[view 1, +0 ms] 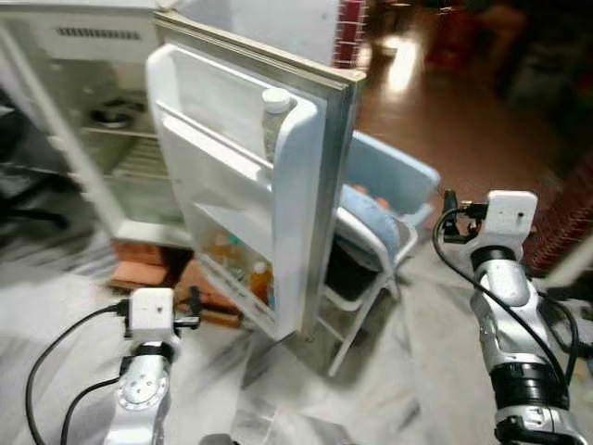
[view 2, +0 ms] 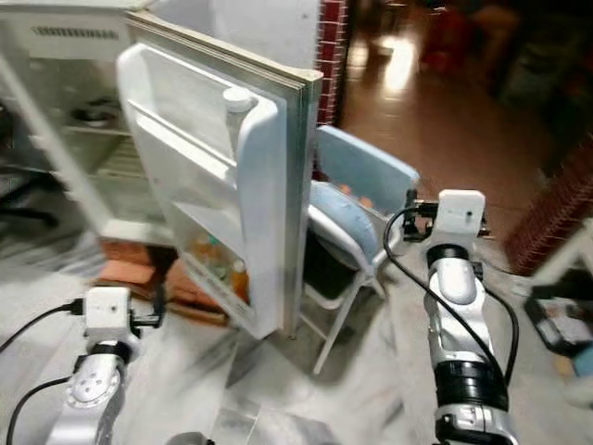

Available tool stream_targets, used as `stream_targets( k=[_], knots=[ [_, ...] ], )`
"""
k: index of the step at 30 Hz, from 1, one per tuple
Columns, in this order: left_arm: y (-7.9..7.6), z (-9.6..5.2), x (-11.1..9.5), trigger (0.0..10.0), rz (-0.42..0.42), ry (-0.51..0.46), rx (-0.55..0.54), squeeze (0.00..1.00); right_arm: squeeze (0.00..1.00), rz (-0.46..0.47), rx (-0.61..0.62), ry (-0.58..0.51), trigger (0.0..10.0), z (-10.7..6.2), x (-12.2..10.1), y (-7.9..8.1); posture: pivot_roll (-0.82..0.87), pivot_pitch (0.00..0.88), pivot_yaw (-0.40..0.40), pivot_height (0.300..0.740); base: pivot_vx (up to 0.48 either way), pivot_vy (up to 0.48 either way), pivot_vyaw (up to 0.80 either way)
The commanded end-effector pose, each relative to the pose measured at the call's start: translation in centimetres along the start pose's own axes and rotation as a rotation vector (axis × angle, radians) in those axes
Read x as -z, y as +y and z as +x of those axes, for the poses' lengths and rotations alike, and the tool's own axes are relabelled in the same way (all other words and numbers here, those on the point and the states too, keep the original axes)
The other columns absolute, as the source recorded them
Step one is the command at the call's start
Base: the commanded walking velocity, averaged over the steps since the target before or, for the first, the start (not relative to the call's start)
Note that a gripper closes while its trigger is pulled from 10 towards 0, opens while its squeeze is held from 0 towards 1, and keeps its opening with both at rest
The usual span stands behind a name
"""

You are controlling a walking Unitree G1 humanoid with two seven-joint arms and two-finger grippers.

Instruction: Restocking fridge

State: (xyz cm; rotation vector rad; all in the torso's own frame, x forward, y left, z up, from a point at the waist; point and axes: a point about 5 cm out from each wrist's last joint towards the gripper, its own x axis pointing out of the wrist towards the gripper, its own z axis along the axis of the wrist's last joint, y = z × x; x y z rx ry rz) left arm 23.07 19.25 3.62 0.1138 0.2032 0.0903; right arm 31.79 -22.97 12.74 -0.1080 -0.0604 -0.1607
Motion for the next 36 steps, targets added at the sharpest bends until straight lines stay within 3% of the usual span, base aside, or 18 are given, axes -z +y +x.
stream_targets(
  k=[1,2,6,16,18,21,23,25,28,29,32,36],
  knots=[
    [1.3,-0.3,-0.2,10.0,0.011,-0.006,-0.043,0.0,0.0,0.032,-0.066,-0.012,10.0,0.4,-0.6,1.5,0.05,0.0,-0.051,0.74,0.0,0.0,0.79],
    [1.8,-0.8,0.0,10.0,0.016,-0.011,-0.061,0.0,0.0,0.053,-0.112,0.0,10.0,0.5,-0.4,2.5,0.06,0.0,-0.055,0.74,0.0,0.0,0.79],
    [2.2,-1.4,0.4,10.0,0.029,0.002,-0.082,0.0,0.0,0.061,-0.143,-0.001,10.0,1.0,-0.6,3.7,0.08,0.0,-0.059,0.74,0.0,0.0,0.79],
    [1.1,-1.4,0.3,10.0,0.033,0.005,-0.028,0.0,0.0,0.096,-0.207,0.045,10.0,3.3,-1.4,7.9,0.1,0.0,-0.063,0.74,0.0,0.0,0.72],
    [0.5,-1.2,0.1,10.0,0.033,-0.002,-0.001,0.0,0.0,0.295,-0.371,0.052,10.0,3.5,-2.7,11.5,0.1,0.0,-0.063,0.74,0.0,0.0,0.0],
    [0.4,-1.1,0.0,10.0,0.032,-0.005,0.005,0.0,0.0,0.444,-0.536,0.017,10.0,2.9,-4.1,13.6,0.1,0.0,-0.063,0.74,0.0,0.0,0.0],
    [0.3,-1.1,0.0,10.0,0.033,-0.006,0.009,0.0,0.0,0.557,-0.773,-0.061,10.0,1.2,-6.1,15.8,0.11,0.0,-0.064,0.74,0.0,0.0,0.0],
    [0.4,-1.1,0.1,10.0,0.033,-0.002,0.011,0.0,0.0,0.671,-1.007,-0.104,10.0,-1.1,-7.4,16.7,0.11,0.0,-0.066,0.74,0.0,0.0,0.0],
    [0.4,-1.1,0.2,10.0,0.03,0.002,0.012,0.0,0.0,0.651,-1.064,-0.096,10.0,-1.9,-7.1,16.7,0.1,0.0,-0.066,0.74,0.0,0.0,0.0],
    [0.3,-1.1,0.2,10.0,0.028,0.005,0.014,0.0,0.0,0.573,-1.045,-0.07,10.0,-1.9,-5.8,16.3,0.1,0.0,-0.067,0.74,0.0,0.0,0.0],
    [0.2,-1.1,0.3,10.0,0.026,0.011,0.019,0.0,0.0,0.43,-0.943,-0.003,10.0,-1.5,-2.8,14.4,0.1,0.0,-0.067,0.74,0.0,0.0,0.0],
    [0.4,-1.1,0.3,10.0,0.007,0.017,0.009,0.0,0.0,0.351,-0.841,0.053,10.0,-2.1,-0.5,11.8,0.1,0.0,-0.068,0.74,0.0,0.0,0.0]
  ],
)
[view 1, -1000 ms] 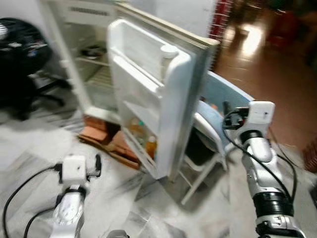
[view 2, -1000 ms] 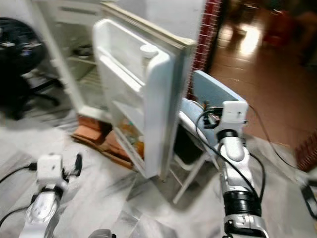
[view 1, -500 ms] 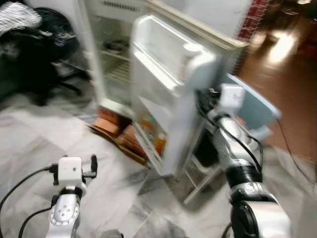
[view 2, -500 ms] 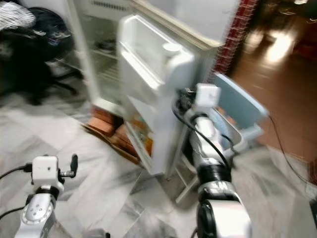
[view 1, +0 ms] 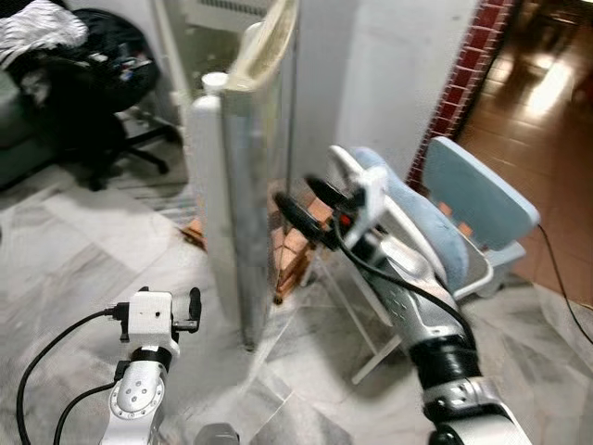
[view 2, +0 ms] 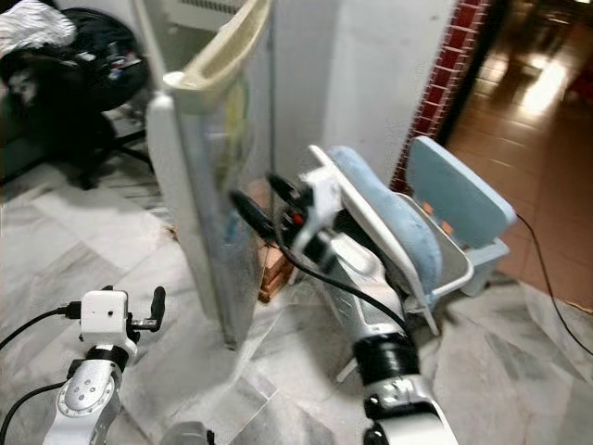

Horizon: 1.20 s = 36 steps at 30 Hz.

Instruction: Restocking fridge

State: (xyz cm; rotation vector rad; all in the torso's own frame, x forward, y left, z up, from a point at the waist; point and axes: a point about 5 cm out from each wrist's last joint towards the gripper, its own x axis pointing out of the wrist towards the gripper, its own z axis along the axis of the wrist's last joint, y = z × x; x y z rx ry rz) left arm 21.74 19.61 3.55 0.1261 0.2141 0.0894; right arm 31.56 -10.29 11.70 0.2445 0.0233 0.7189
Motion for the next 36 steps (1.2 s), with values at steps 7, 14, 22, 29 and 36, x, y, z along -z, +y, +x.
stream_targets(
  k=[7,14,22,29,36],
  knots=[
    [0.2,0.4,-0.1,10.0,0.001,0.011,0.01,0.0,0.0,-0.112,0.271,0.054,10.0,-4.4,1.7,-2.3,0.09,0.0,-0.057,0.74,0.0,0.0,0.0],
    [0.7,1.0,-1.0,10.0,0.019,-0.018,0.007,0.0,0.0,-0.142,0.446,0.027,10.0,-6.0,2.1,-2.9,0.07,0.0,-0.047,0.74,0.0,0.0,0.0],
    [0.6,1.0,-0.9,10.0,0.013,-0.01,0.008,0.0,0.0,-0.142,0.487,0.04,10.0,-6.0,2.5,-3.1,0.07,0.0,-0.054,0.74,0.0,0.302,-0.4],
    [0.4,0.8,-0.6,10.0,-0.004,0.003,0.016,0.0,0.0,-0.143,0.49,0.036,10.0,-5.7,2.2,-3.3,0.07,0.0,-0.056,0.74,0.0,0.472,-0.13],
    [0.3,0.9,-0.6,10.0,-0.008,0.008,0.02,0.0,0.0,-0.147,0.494,0.036,10.0,-5.7,2.1,-3.6,0.07,0.0,-0.055,0.74,0.0,0.471,0.0]
  ],
)
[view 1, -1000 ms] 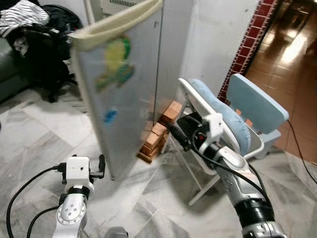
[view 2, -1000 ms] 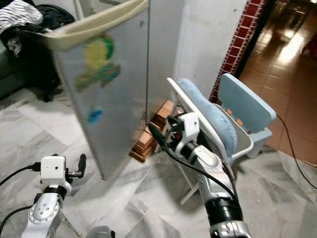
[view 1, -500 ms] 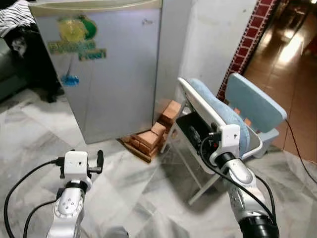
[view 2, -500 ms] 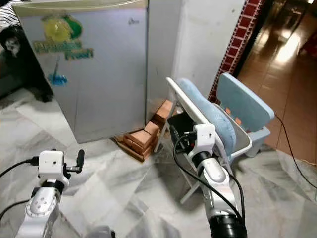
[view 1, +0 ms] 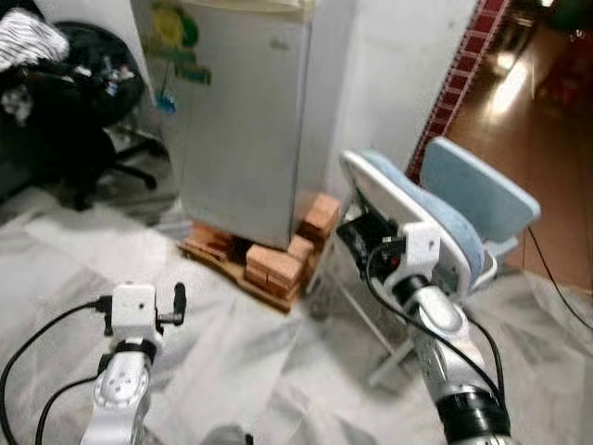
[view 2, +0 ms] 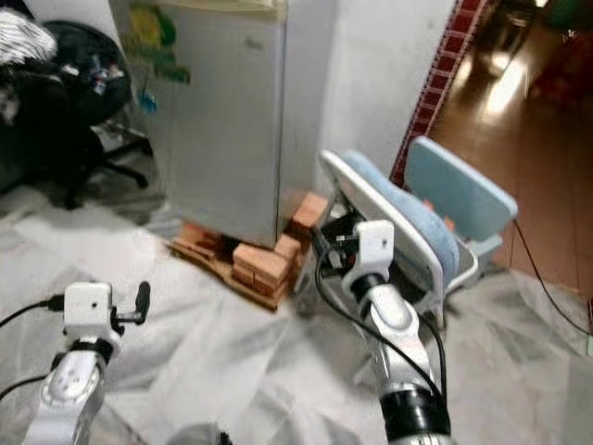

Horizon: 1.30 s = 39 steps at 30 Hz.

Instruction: Restocking fridge

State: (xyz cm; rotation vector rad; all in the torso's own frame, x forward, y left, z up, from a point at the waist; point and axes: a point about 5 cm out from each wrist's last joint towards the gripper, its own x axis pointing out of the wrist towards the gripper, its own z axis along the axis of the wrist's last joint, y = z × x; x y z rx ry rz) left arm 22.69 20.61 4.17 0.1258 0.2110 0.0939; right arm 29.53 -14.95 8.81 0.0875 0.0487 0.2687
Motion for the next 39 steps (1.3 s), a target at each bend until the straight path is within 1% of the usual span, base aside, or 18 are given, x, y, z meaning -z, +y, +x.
stream_targets(
  k=[1,9,15,31,33,35,39],
  knots=[
    [-0.68,0.09,0.11,10.0,-0.007,0.01,0.026,0.0,0.0,-0.006,0.04,0.012,10.0,-0.42,0.28,-1.2,0.07,0.0,-0.056,0.74,0.0,0.472,0.0],
    [-0.37,0.4,-0.04,10.0,-0.01,0.009,0.02,0.0,0.0,0.001,0.053,0.029,10.0,-0.5,0.7,-1.46,0.07,0.0,-0.058,0.74,0.0,0.472,-0.07],
    [-0.37,0.73,-0.15,10.0,-0.011,0.003,0.02,0.0,0.0,-0.005,0.045,0.029,10.0,-0.32,0.67,-1.44,0.07,0.0,-0.062,0.74,0.0,0.472,-0.8],
    [-0.85,0.78,0.06,10.0,-0.023,0.01,0.023,0.0,0.0,-0.012,0.034,0.028,10.0,-0.15,0.56,-1.57,0.06,0.0,-0.069,0.74,0.0,0.472,-0.8],
    [-0.93,0.77,0.18,10.0,-0.038,0.02,0.025,0.0,0.0,-0.008,0.025,0.033,10.0,-0.01,0.73,-1.23,0.06,0.0,-0.069,0.74,0.0,0.472,-0.8],
    [-0.98,0.74,0.17,10.0,-0.036,0.018,0.029,0.0,0.0,-0.007,0.021,0.031,10.0,0.07,0.68,-1.08,0.06,0.0,-0.069,0.74,0.0,0.472,-0.8],
    [-1.11,0.7,0.23,10.0,-0.043,0.022,0.033,0.0,0.0,-0.011,0.018,0.034,10.0,0.07,0.73,-1.13,0.06,0.0,-0.07,0.74,0.0,0.472,-0.8]
  ],
)
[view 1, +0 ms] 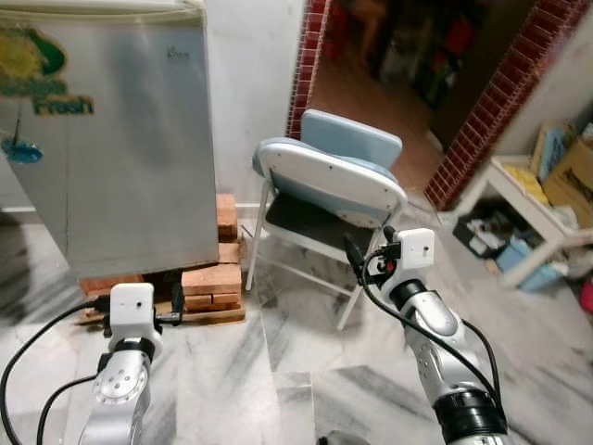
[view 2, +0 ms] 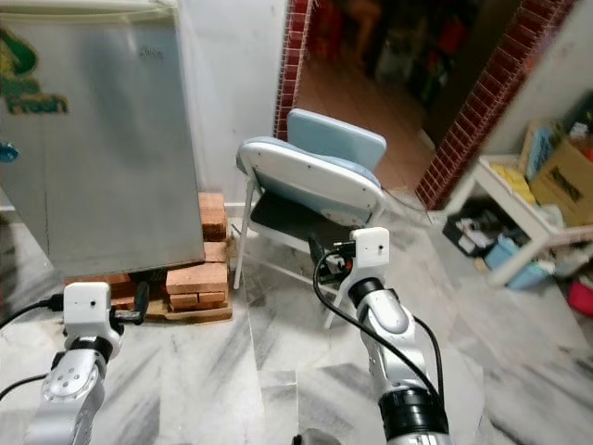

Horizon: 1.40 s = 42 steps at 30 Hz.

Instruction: Restocking fridge

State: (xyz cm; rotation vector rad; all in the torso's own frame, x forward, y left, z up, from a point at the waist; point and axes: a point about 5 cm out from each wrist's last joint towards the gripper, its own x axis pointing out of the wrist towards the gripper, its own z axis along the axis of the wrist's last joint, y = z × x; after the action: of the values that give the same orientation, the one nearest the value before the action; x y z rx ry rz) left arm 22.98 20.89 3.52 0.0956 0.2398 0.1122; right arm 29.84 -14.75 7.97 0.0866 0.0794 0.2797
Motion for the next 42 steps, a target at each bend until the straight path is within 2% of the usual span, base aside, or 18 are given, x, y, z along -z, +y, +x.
stream_targets(
  k=[1,12,18,24,29,32,36,42],
  knots=[
    [-1.3,0.2,-0.3,10.0,-0.012,-0.009,0.046,0.0,0.0,-0.013,0.028,0.003,10.0,-0.3,-0.1,-1.2,0.06,0.0,-0.07,0.74,0.0,0.472,-0.8],
    [-1.8,0.3,-0.3,10.0,-0.017,-0.001,0.1,0.0,0.0,-0.013,0.031,-0.001,10.0,-0.1,-0.3,-1.3,0.05,0.0,-0.07,0.74,0.0,0.456,-0.8],
    [-1.9,0.2,-0.2,10.0,-0.027,0.001,0.12,0.0,0.0,-0.013,0.04,0.004,10.0,-0.2,-0.1,-1.4,0.05,0.0,-0.065,0.74,0.0,0.046,-0.8],
    [-2.4,0.2,-0.3,10.0,-0.019,-0.005,0.203,0.0,0.0,-0.003,0.112,0.011,10.0,-1.2,0.4,-2.4,0.05,0.0,-0.041,0.74,0.0,0.0,-0.8],
    [-3.0,0.7,-0.4,10.0,0.032,0.004,0.294,0.0,0.0,0.0,0.223,0.041,10.0,-3.5,2.0,-3.5,0.01,0.0,-0.017,0.74,0.0,0.0,-0.22],
    [-3.0,0.8,-0.2,10.0,0.039,0.015,0.315,0.0,0.0,0.01,0.243,0.06,10.0,-4.5,2.7,-3.4,0.01,0.0,-0.005,0.74,0.0,0.0,-0.46],
    [-2.8,0.4,0.0,10.0,0.029,0.027,0.322,0.0,0.0,0.011,0.236,0.083,10.0,-5.1,3.4,-3.2,0.01,0.0,-0.01,0.74,0.0,0.0,-0.8],
    [-2.5,-0.2,0.9,10.0,-0.014,0.061,0.301,0.0,0.0,0.003,0.227,0.085,10.0,-4.9,2.9,-3.1,0.01,0.0,-0.018,0.74,0.0,-0.121,-0.8]
  ],
)
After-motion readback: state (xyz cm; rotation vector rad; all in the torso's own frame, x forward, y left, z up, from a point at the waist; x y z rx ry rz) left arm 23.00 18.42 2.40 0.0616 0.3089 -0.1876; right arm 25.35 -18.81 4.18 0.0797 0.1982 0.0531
